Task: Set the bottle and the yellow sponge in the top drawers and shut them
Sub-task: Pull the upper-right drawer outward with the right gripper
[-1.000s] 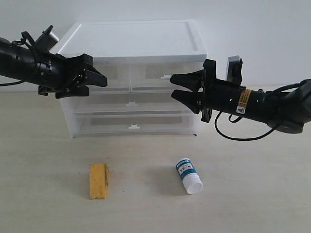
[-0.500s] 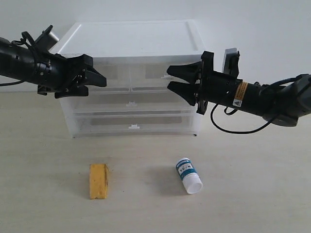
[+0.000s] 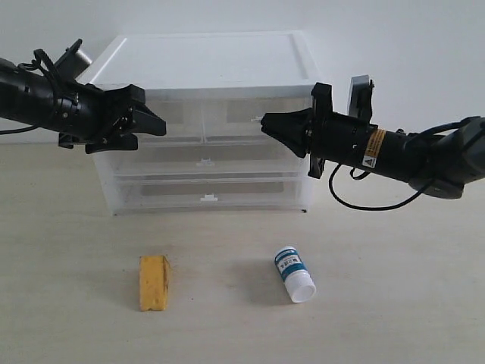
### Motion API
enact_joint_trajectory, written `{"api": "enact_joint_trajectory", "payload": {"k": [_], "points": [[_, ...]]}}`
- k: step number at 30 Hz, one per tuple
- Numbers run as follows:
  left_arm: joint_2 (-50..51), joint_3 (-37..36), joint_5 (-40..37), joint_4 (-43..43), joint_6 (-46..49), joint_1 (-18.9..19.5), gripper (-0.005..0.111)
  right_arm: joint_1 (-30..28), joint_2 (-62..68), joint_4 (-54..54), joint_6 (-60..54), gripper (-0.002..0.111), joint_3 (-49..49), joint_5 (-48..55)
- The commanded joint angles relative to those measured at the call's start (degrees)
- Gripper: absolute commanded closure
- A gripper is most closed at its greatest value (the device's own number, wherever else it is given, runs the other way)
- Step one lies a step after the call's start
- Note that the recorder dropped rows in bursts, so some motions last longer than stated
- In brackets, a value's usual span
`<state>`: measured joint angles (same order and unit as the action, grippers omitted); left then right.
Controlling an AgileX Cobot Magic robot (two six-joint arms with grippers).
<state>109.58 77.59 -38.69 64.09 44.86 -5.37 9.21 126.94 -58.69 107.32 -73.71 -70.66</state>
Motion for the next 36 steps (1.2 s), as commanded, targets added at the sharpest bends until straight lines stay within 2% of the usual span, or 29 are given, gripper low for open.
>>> {"api": "enact_joint_trajectory", "payload": {"k": [1,8,12,31,36], "points": [[0.1,0.5,7.3,0.4,0.6,0.2,0.045,-0.6,-0.3,4.5,-1.3,0.108,-1.0,0.7],[0.1,0.5,7.5,0.5,0.6,0.2,0.045,-0.6,-0.8,-3.1,0.7,0.108,-0.9,0.7],[0.1,0.5,7.6,0.5,0.6,0.2,0.045,-0.6,-2.4,-3.6,0.7,0.108,1.1,0.7],[0.1,0.5,7.3,0.5,0.6,0.2,0.045,-0.6,-17.1,-7.3,-9.0,0.108,24.6,0.7],[0.1,0.5,7.0,0.5,0.6,0.2,0.045,-0.6,-20.5,-7.8,-9.3,0.108,27.6,0.7]]}}
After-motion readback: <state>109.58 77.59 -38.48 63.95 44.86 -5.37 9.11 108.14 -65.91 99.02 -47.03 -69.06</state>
